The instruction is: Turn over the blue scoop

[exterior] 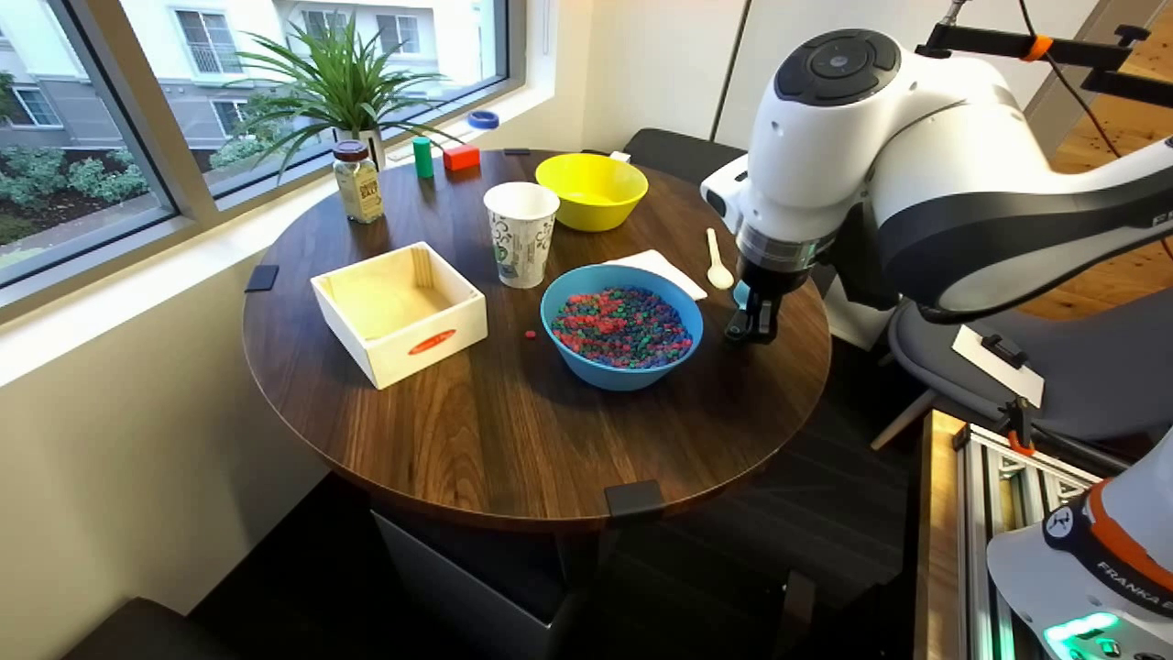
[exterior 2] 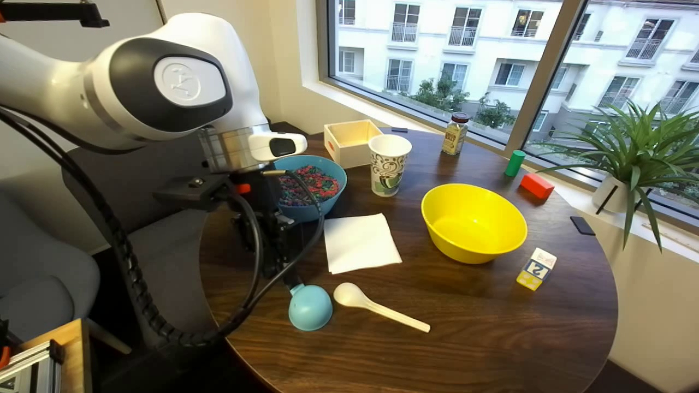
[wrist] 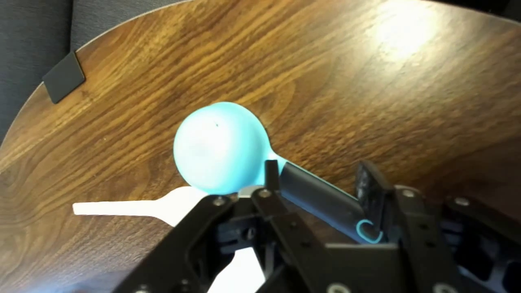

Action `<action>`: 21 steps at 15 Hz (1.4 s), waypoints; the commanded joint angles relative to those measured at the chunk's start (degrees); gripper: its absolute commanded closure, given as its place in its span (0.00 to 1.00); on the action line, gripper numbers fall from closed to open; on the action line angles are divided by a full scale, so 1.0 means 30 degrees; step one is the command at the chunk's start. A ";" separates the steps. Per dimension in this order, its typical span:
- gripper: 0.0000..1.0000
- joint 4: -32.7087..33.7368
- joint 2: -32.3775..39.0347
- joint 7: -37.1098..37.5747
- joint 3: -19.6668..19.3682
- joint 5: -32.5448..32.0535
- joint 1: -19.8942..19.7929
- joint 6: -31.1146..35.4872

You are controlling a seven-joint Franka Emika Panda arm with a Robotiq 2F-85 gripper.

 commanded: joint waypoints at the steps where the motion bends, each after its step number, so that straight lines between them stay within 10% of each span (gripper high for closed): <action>1: 0.51 0.0266 0.0403 0.0521 0.0015 -0.0559 0.0013 -0.0140; 3: 0.50 0.0305 0.0444 0.0542 0.0002 -0.0625 0.0011 -0.0150; 4: 0.25 0.0319 0.0450 0.0447 -0.0035 -0.0532 0.0019 -0.0077; 9: 0.01 0.0642 0.0616 0.0402 -0.0109 -0.0564 0.0014 0.0181; 21: 0.00 0.2434 0.2772 0.1973 -0.0027 -0.1356 0.0327 -0.0447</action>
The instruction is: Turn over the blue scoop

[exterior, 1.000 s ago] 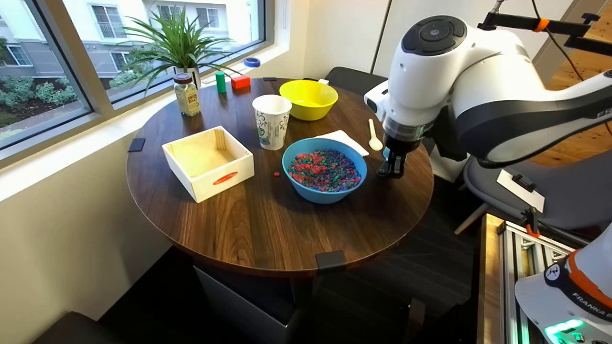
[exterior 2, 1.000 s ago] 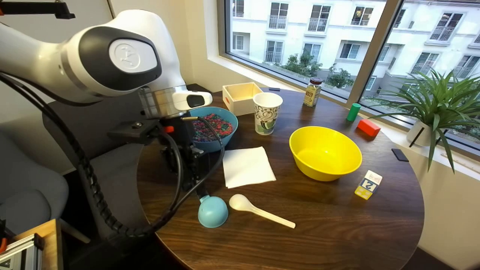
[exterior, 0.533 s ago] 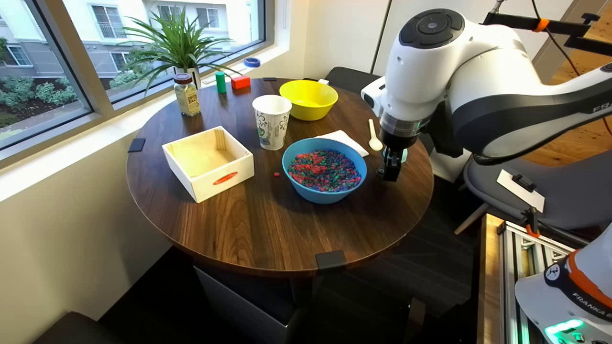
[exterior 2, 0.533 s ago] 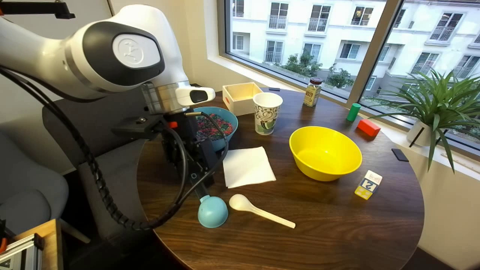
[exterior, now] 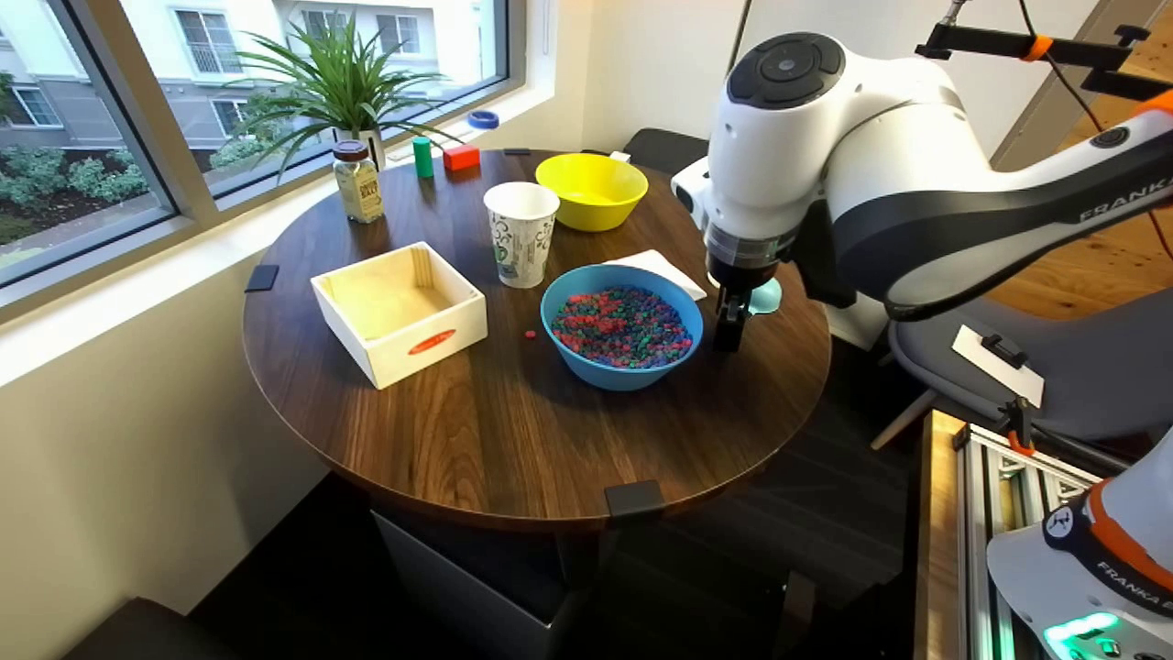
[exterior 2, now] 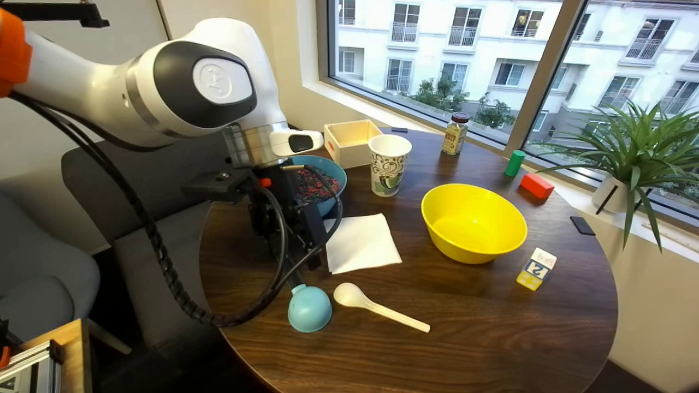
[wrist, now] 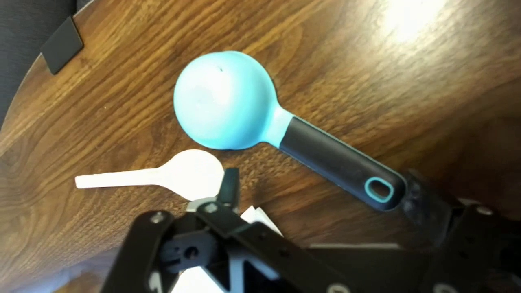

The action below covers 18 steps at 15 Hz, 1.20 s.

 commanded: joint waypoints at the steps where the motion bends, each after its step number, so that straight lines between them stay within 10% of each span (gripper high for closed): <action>1: 0.00 0.0724 0.1007 0.0977 0.0000 -0.0781 0.0304 -0.0463; 3: 0.01 0.0891 0.1216 0.1141 -0.0027 -0.0929 0.0367 -0.0543; 4: 0.25 0.0952 0.1311 0.1176 -0.0040 -0.0974 0.0393 -0.0576; 10: 0.62 0.1248 0.1722 0.1181 -0.0111 -0.0658 0.0583 -0.0841; 18: 0.96 0.1748 0.1855 0.1001 -0.0250 -0.0293 0.0611 -0.1777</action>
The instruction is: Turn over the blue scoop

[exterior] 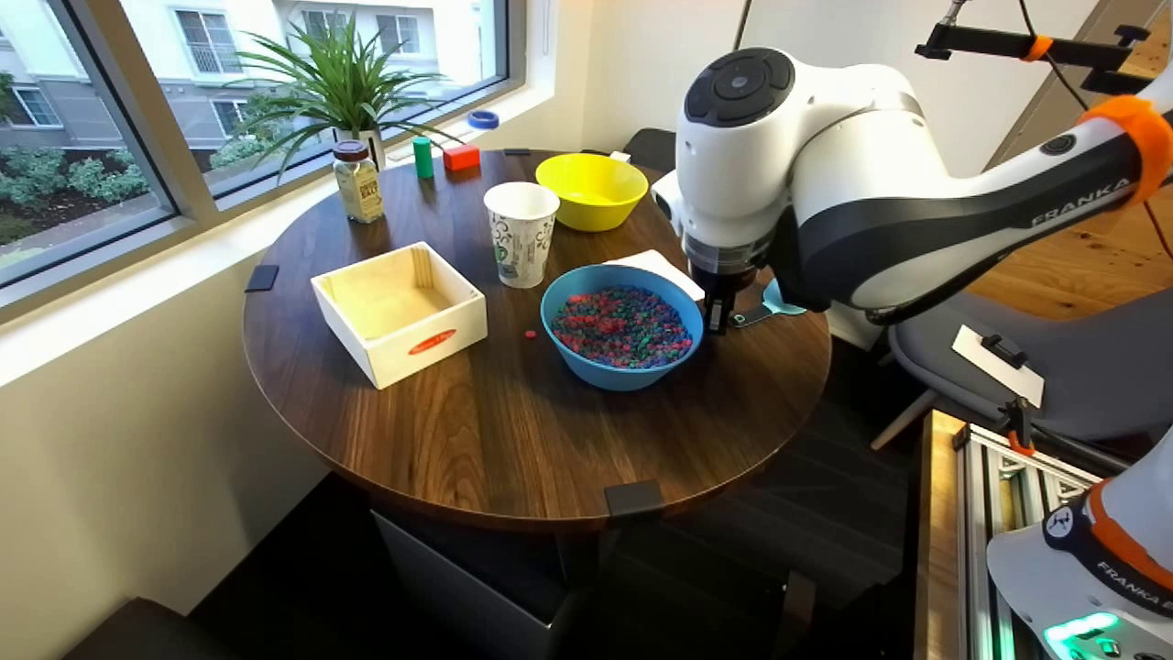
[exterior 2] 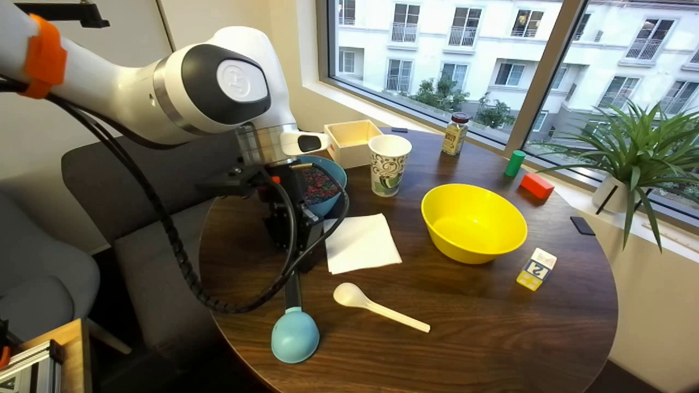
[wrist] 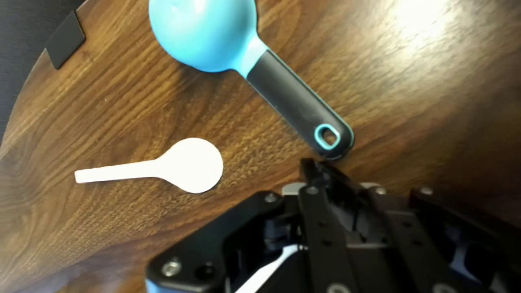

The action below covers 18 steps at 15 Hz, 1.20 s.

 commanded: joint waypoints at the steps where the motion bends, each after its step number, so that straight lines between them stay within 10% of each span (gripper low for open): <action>1: 0.95 0.0328 0.0404 0.0237 -0.0220 0.0136 0.0207 -0.0607; 3: 0.67 0.0350 0.0367 0.0204 -0.0268 0.0212 0.0183 -0.0651; 12: 0.02 0.1203 0.0338 0.0940 -0.0171 0.1315 0.0419 -0.3201; 18: 0.00 0.1481 0.0873 0.2272 -0.0167 0.1064 0.0654 -0.5341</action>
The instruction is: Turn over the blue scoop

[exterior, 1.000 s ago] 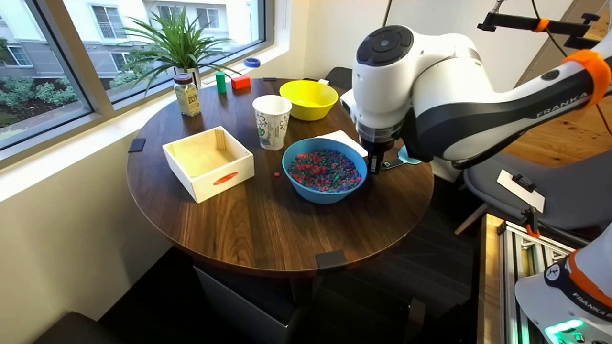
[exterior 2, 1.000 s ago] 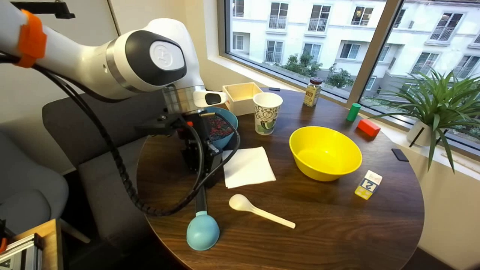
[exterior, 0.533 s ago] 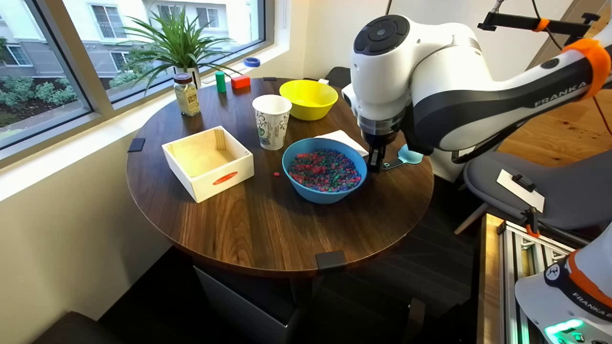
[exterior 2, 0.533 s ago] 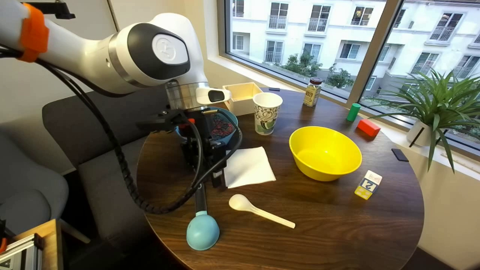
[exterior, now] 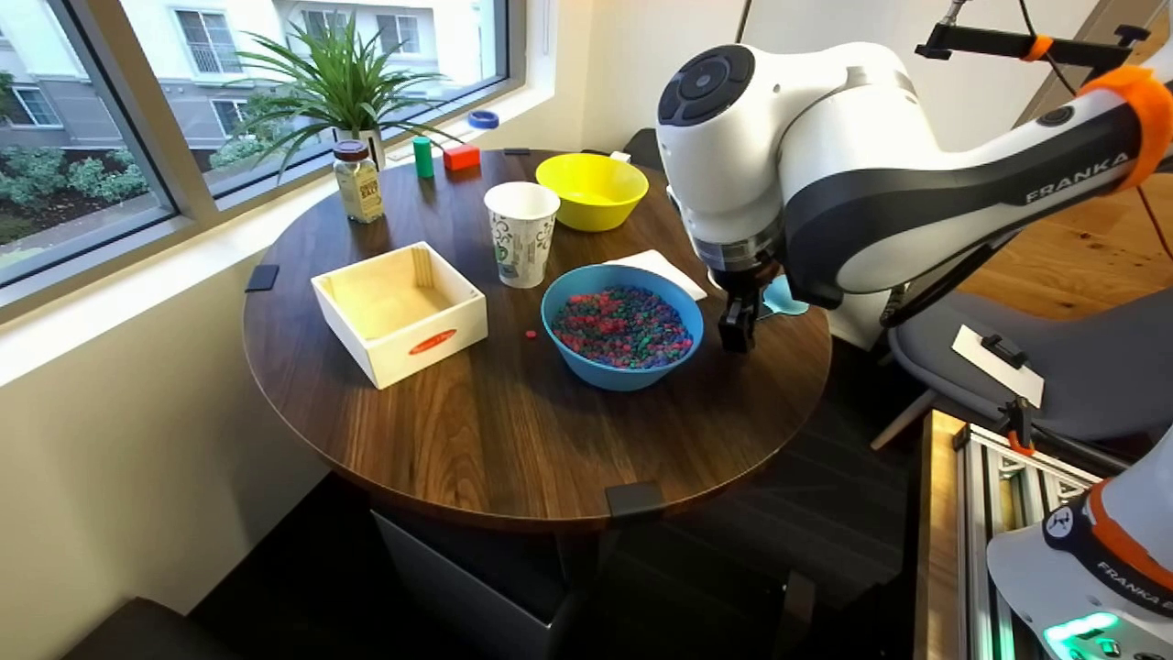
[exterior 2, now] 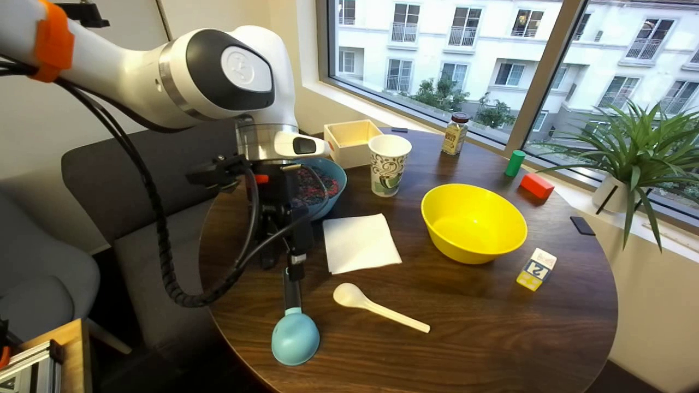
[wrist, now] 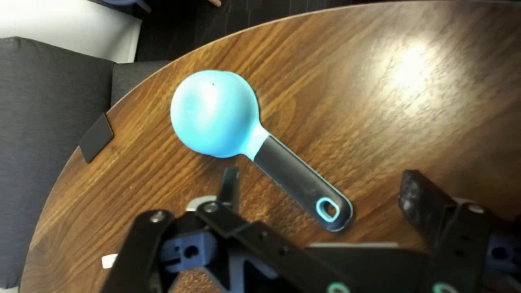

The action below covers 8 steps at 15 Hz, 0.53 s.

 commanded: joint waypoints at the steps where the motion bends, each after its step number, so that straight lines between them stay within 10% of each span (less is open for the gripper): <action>1: 0.00 0.0395 0.0576 0.1142 -0.0056 -0.0511 0.0283 -0.0675; 8: 0.00 0.0293 0.0667 0.2492 -0.0059 -0.2193 0.0472 -0.0301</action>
